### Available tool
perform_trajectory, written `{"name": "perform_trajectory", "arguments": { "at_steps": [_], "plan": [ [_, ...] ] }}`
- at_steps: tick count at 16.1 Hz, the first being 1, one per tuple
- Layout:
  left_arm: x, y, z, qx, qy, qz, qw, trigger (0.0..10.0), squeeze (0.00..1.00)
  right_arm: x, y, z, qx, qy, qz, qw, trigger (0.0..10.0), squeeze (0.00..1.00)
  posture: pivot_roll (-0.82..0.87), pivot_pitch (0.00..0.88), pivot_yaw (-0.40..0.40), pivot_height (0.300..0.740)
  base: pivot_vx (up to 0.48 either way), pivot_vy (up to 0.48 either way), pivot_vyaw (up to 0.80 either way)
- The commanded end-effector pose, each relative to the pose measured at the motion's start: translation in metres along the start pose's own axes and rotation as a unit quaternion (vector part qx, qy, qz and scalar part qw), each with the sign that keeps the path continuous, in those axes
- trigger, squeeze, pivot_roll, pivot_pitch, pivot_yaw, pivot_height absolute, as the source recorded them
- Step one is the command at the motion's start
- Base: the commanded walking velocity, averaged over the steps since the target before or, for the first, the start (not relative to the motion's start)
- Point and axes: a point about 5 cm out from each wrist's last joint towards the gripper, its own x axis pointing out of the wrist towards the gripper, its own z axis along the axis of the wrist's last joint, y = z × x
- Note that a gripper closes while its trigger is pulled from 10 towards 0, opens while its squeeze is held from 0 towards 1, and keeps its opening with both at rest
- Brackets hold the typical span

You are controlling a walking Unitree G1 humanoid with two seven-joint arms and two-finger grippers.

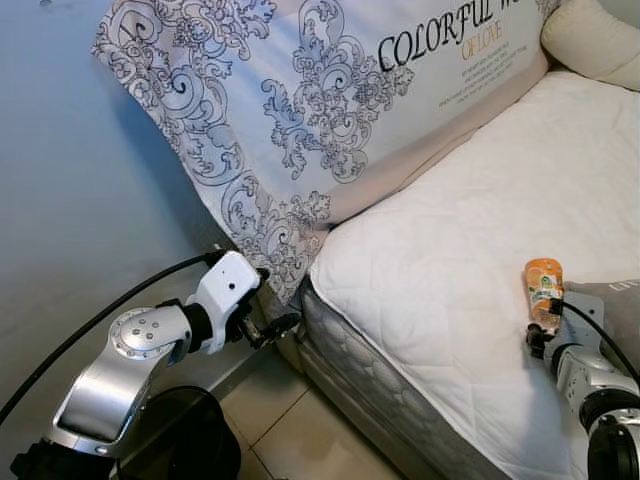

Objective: Clean up the room

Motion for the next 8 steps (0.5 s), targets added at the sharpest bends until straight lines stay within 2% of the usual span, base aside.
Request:
{"name": "perform_trajectory", "arguments": {
  "at_steps": [1,5,6,8],
  "plan": [
    [-0.002,-0.001,0.001,-0.005,-0.004,-0.002,1.0,10.0,0.0,0.0,0.011,0.003,0.018,-0.005,0.021,1.0,0.0,0.0,0.04,0.0,0.115,0.74,0.0,0.0,0.0],
    [0.002,-0.001,-0.004,-0.031,-0.014,0.026,0.999,10.0,0.0,0.0,0.028,0.013,0.045,-0.04,0.069,0.996,0.0,0.0,0.01,0.0,0.106,0.74,0.0,0.0,0.0],
    [0.002,0.0,-0.005,-0.035,-0.013,0.033,0.999,10.0,0.0,-0.001,0.03,0.013,0.042,-0.045,0.077,0.995,0.0,0.0,0.01,0.0,0.103,0.74,0.0,0.0,0.0],
    [0.001,0.001,-0.01,-0.048,-0.013,0.055,0.997,10.0,0.0,-0.003,0.042,0.011,0.007,-0.061,0.113,0.992,0.0,0.0,0.0,0.0,0.091,0.74,0.0,0.0,0.0]
  ]
}}
